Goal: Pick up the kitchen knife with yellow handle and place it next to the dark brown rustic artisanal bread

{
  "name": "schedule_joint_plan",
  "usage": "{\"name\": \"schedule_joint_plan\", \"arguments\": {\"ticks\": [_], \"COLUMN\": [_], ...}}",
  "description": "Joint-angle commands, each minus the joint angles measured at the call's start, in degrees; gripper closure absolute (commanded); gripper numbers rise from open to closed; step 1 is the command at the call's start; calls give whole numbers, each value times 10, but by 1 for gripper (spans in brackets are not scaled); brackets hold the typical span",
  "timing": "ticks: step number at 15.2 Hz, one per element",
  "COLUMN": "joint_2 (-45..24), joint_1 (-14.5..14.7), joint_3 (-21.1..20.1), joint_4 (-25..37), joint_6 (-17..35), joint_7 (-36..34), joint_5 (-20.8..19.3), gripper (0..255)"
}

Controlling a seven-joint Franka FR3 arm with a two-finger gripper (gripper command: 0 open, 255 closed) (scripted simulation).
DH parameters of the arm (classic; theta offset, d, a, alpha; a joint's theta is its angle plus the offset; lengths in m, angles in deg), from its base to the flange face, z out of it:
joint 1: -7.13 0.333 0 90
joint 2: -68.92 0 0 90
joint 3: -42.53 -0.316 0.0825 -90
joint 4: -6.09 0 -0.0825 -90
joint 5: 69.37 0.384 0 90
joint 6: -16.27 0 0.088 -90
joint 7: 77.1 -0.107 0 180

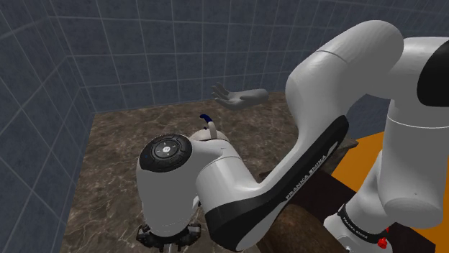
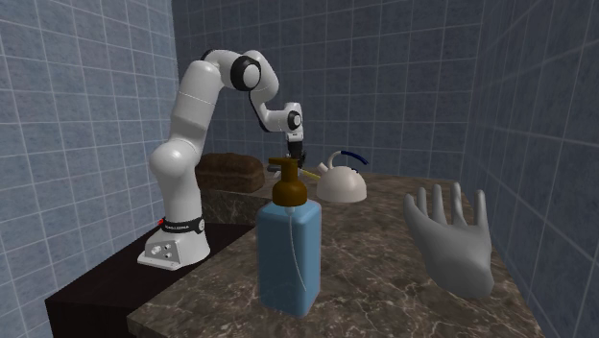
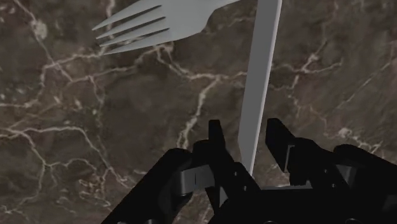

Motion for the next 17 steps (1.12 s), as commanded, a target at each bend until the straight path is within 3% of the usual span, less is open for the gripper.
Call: {"name": "schedule_joint_plan", "arguments": {"ticks": [1, 5, 9, 17], "joint_2": [0, 0, 52, 52], "joint_1": [0, 0, -27, -27], "joint_3": [0, 0, -31, -31], "joint_4": [0, 0, 16, 16], "joint_6": [0, 0, -51, -51], "joint_7": [0, 0, 34, 34], "joint_5": [0, 0, 54, 54], "gripper": [0, 0, 0, 0]}}
